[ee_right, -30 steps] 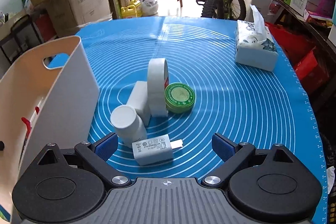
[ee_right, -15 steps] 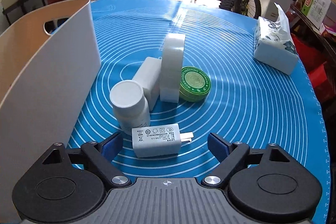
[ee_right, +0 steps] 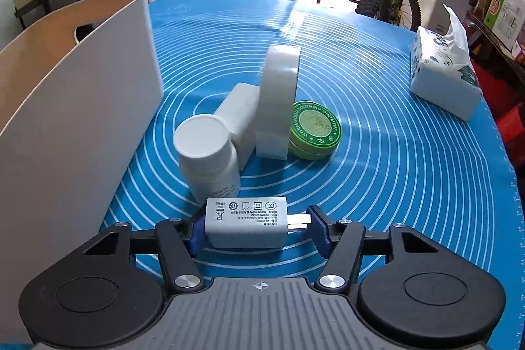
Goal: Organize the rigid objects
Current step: 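Move the right tool back toward the white charger on the mat, then grasp the white charger with the right tool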
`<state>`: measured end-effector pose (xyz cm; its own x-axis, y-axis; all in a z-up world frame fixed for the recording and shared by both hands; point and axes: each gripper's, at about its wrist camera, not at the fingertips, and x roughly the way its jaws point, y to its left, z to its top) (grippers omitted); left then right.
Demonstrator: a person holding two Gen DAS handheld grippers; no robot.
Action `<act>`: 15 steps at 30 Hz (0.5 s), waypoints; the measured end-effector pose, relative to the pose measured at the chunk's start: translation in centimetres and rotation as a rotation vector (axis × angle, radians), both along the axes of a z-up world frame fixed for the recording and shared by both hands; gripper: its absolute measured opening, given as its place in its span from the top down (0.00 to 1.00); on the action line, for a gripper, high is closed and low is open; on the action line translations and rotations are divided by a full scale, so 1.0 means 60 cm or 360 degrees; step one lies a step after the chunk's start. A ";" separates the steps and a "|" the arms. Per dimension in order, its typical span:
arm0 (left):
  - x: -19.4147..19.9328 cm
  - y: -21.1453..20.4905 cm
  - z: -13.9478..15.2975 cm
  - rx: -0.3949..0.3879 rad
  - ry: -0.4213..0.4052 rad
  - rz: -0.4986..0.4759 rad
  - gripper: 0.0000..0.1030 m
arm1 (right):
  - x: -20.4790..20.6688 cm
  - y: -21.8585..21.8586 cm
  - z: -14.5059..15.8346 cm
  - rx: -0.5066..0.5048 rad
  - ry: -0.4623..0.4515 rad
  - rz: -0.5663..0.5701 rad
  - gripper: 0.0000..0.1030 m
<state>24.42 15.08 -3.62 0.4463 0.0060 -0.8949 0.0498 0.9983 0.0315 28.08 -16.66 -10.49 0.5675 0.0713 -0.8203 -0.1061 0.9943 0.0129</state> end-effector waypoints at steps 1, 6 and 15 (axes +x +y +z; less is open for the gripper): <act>0.000 0.000 0.000 0.0000 0.0000 0.0000 0.94 | -0.001 0.000 0.003 -0.0010 0.0005 -0.0008 0.37; 0.000 0.000 0.000 0.0001 0.0000 0.0000 0.94 | -0.009 -0.010 0.034 -0.0087 -0.0014 -0.0120 0.37; 0.000 0.001 0.000 0.0002 0.0000 -0.0001 0.94 | -0.040 -0.003 0.122 -0.0094 -0.0271 -0.0260 0.37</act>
